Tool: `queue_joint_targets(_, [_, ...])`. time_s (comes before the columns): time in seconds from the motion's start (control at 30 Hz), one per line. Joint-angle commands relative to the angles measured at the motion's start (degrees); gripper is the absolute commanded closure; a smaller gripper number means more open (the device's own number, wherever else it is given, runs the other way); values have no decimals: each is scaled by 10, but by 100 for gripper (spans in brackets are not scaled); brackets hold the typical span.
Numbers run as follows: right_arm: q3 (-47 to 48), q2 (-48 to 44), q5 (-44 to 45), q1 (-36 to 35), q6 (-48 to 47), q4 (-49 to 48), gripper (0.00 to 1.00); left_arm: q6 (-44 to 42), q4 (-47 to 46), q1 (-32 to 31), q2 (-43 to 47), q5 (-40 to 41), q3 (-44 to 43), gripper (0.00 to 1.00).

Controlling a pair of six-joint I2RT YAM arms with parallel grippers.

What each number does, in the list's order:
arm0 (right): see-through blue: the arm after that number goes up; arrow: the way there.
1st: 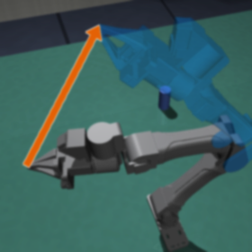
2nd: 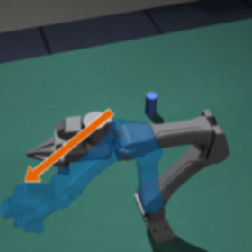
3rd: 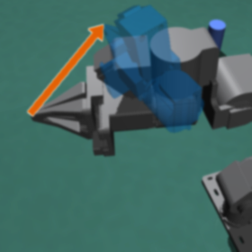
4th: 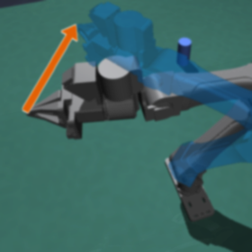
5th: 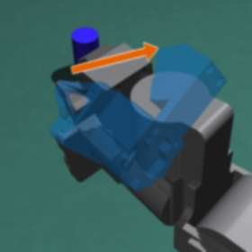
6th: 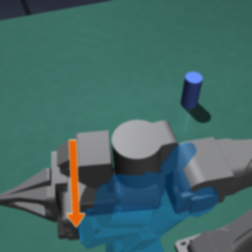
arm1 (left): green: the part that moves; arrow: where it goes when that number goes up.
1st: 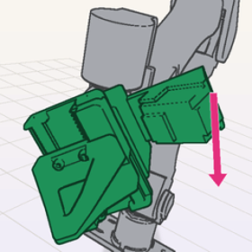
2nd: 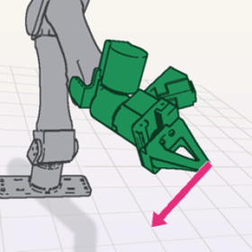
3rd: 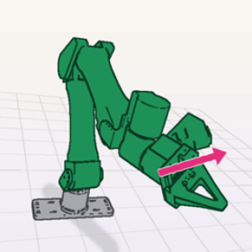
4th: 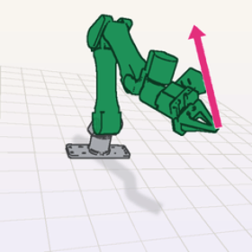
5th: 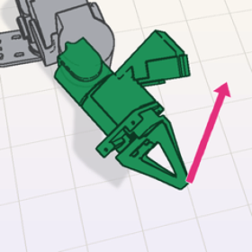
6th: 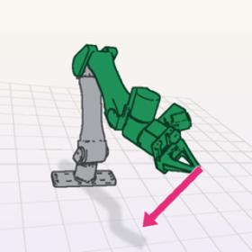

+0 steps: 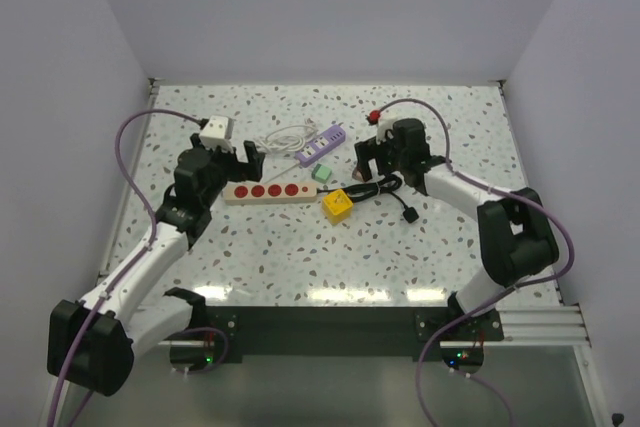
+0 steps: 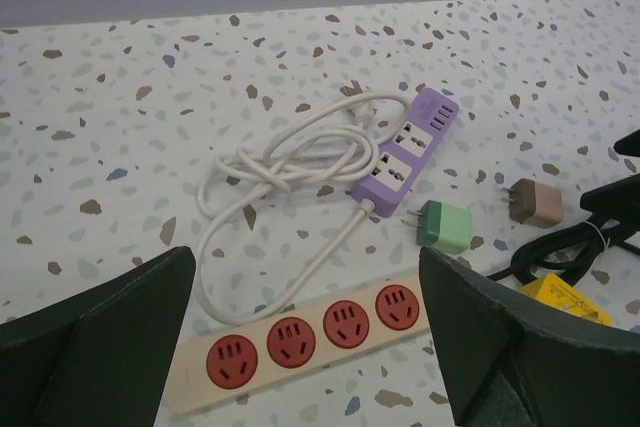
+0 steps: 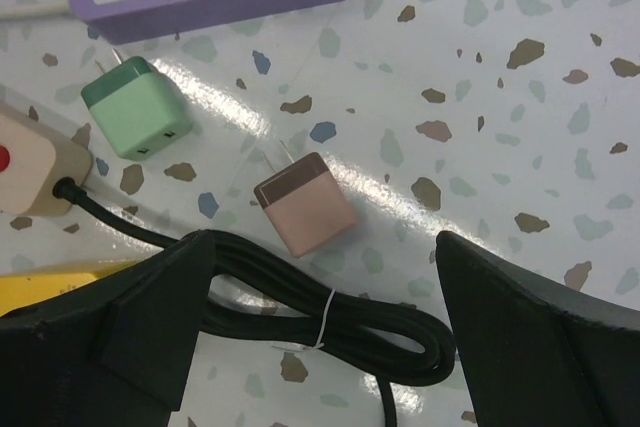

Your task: Insert the plug

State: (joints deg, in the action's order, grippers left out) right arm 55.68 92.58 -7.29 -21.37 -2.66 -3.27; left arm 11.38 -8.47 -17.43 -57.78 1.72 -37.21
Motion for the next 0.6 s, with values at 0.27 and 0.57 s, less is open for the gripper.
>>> queue_joint_targets(0.27, [78, 81, -22, -6, -27, 84, 8, -8, 6, 0, 2, -19, -29, 0])
queue_joint_targets(0.57, [94, 103, 25, -24, -40, 90, 9, -8, 6, 0, -9, -19, -32, 0])
